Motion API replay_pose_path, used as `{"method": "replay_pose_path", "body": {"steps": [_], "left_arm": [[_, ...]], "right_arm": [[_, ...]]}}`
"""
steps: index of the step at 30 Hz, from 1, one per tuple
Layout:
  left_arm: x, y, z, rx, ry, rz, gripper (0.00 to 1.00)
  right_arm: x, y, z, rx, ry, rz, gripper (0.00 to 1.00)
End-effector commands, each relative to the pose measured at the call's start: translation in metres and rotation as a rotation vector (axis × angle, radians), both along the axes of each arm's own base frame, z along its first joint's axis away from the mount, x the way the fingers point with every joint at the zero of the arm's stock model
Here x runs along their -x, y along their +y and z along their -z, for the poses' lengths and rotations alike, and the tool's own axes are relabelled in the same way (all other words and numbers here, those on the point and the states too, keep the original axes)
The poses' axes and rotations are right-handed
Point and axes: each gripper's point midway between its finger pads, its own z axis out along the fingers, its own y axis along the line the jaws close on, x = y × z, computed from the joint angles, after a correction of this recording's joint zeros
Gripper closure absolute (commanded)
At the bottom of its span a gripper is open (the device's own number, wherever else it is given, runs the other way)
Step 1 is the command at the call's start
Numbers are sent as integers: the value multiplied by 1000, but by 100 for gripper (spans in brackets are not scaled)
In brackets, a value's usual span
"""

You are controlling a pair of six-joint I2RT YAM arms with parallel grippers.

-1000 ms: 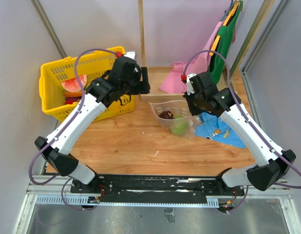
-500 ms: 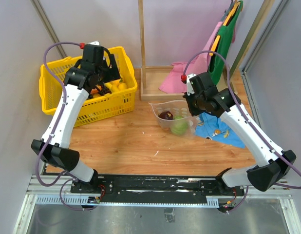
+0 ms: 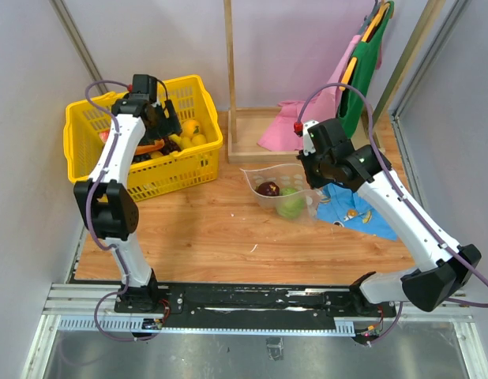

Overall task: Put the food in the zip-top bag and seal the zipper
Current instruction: Pick up the fake fruit from the bin.

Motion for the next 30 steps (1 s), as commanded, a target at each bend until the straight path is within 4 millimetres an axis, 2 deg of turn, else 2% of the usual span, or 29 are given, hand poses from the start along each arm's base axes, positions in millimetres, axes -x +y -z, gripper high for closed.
{"method": "replay_pose_path", "body": {"steps": [1, 7, 16, 20, 30], "left_arm": [[-14, -8, 18, 39, 34, 65, 15], [-20, -14, 62, 61, 128, 94, 21], [-22, -19, 110, 83, 222, 111, 24], [-19, -23, 129, 105, 257, 123, 23], [-10, -33, 168, 158, 331, 149, 15]], "right_arm": [[5, 0, -3, -7, -11, -5, 99], [5, -1, -1, 0, -9, -5, 99], [5, -1, 1, 5, -6, -6, 99], [5, -1, 2, 5, -1, -9, 99], [5, 2, 4, -3, 9, -13, 99]]}}
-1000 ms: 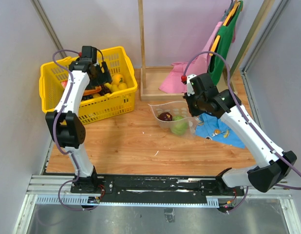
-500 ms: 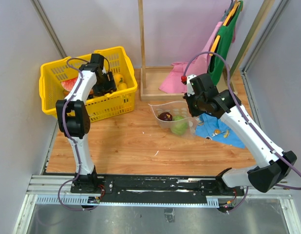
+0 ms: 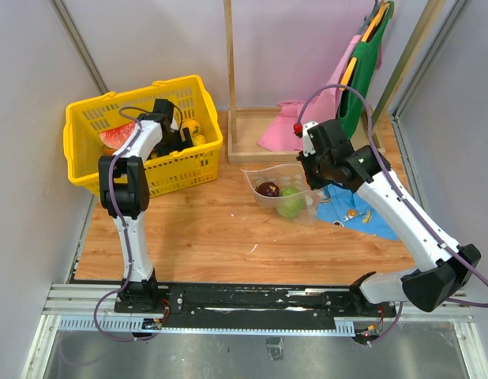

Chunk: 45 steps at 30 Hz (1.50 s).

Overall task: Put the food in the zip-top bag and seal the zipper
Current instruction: Pick up the fake fruit from the bin, then place the fake fruit in the zipper food storage bag.

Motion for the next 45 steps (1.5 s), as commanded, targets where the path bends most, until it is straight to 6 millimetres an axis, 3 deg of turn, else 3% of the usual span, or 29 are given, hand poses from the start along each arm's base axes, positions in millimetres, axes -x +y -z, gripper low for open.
{"method": "replay_pose_path", "body": {"steps": [1, 13, 17, 24, 27, 37, 45], "left_arm": [[1, -3, 22, 26, 28, 22, 15], [3, 1, 59, -2, 49, 34, 10], [4, 3, 57, -15, 47, 34, 15], [0, 7, 9, -31, -64, 22, 45], [-2, 9, -17, -38, -123, 14, 53], [-2, 10, -96, -34, -312, -2, 59], [2, -4, -184, 33, -563, 26, 64]], "right_arm": [[4, 3, 1, -7, 4, -13, 99], [5, 7, 8, -20, 26, -19, 99], [5, 8, 8, -22, 29, -20, 99], [5, 8, 5, -26, 19, -18, 99], [4, 8, 3, -29, 16, -19, 99], [4, 11, -1, -46, 8, -24, 99], [1, 13, -7, -65, -14, -18, 99]]}}
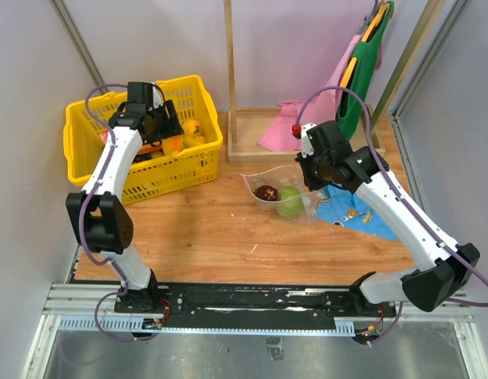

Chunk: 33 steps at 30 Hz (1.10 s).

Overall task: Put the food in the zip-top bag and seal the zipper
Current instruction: Place the fake fruit in the zipper food storage bag.

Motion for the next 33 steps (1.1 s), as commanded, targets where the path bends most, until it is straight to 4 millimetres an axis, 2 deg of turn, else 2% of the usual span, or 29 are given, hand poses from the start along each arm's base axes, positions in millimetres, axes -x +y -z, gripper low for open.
{"method": "replay_pose_path", "body": {"steps": [1, 6, 12, 16, 19, 22, 26, 33], "left_arm": [[1, -14, -62, 49, -196, 45, 64], [14, -39, -108, 98, -333, 113, 69], [35, -78, -152, 184, -454, 204, 73], [55, -112, -176, 225, -513, 284, 74], [73, -144, -190, 269, -556, 363, 74], [88, -170, -202, 316, -601, 425, 75], [110, -203, -208, 371, -648, 499, 75], [146, -237, -207, 512, -742, 534, 79]], "right_arm": [[-2, 8, -14, -47, -36, 2, 99], [-5, 11, -16, -65, -43, 4, 99], [-7, 15, -19, -85, -51, 9, 99], [-8, 8, -23, -54, -66, 19, 99], [-7, 6, -24, -49, -70, 22, 99], [-6, 7, -23, -57, -63, 21, 99], [-5, 10, -23, -76, -55, 23, 99], [-3, 14, -23, -109, -48, 36, 99]]}}
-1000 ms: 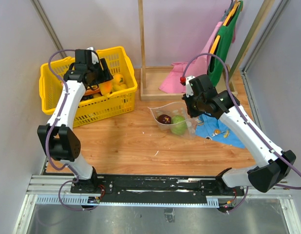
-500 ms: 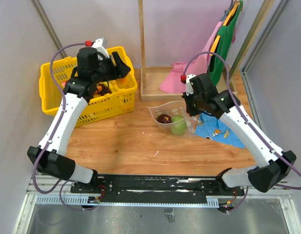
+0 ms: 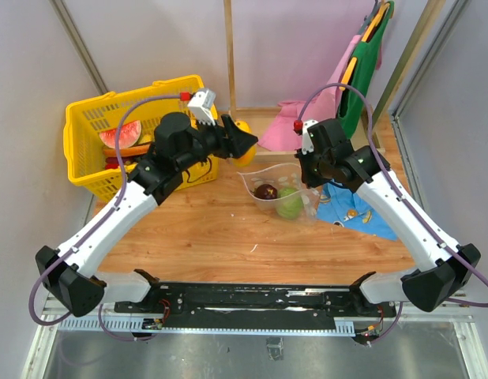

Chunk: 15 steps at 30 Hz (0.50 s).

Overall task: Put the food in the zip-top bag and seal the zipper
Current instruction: Place the fake fruit in the zipper food storage bag.

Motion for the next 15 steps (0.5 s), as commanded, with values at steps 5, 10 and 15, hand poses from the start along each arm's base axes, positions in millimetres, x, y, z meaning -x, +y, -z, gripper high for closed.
{"method": "replay_pose_path", "body": {"steps": [5, 10, 15], "left_arm": [[34, -31, -29, 231, -133, 45, 82], [45, -49, -19, 280, -129, 64, 82], [51, -65, -4, 308, -117, 74, 83]], "right_arm": [[4, 8, -15, -79, -27, 20, 99], [6, 11, -15, -110, -25, 22, 99], [9, 16, -16, -147, -19, 19, 99]]}}
